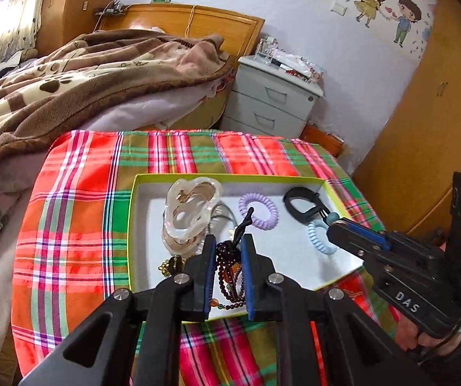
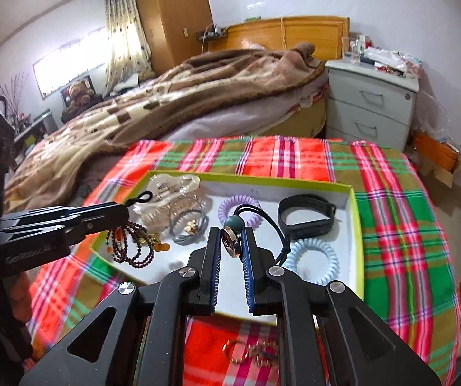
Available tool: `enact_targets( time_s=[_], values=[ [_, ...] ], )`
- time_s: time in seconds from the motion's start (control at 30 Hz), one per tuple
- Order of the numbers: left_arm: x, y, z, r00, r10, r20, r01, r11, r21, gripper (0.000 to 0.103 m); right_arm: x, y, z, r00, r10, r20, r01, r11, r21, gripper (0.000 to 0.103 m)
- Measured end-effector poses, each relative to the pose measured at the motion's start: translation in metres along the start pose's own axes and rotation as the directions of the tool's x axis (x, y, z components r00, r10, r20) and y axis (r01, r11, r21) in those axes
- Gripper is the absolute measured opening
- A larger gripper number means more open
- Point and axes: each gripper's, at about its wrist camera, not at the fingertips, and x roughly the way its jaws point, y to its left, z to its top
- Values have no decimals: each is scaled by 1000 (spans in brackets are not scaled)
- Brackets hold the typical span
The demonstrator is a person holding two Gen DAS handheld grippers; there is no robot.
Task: Organize jewelry
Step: 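Carry the charm hair tie and beaded bracelet into the box and open both tools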
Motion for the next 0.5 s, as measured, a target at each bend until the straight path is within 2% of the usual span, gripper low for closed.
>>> enact_targets(
  time_s=[0.37, 0.5],
  values=[
    [30, 20, -7, 995, 65, -73, -66, 998, -17, 16, 35, 4, -5, 996, 11, -90, -15, 999, -39, 13],
    [33, 25, -11, 994, 69, -89, -72, 997, -28, 16, 44, 8, -8, 993, 17, -118, -23, 998, -55, 13]
  ],
)
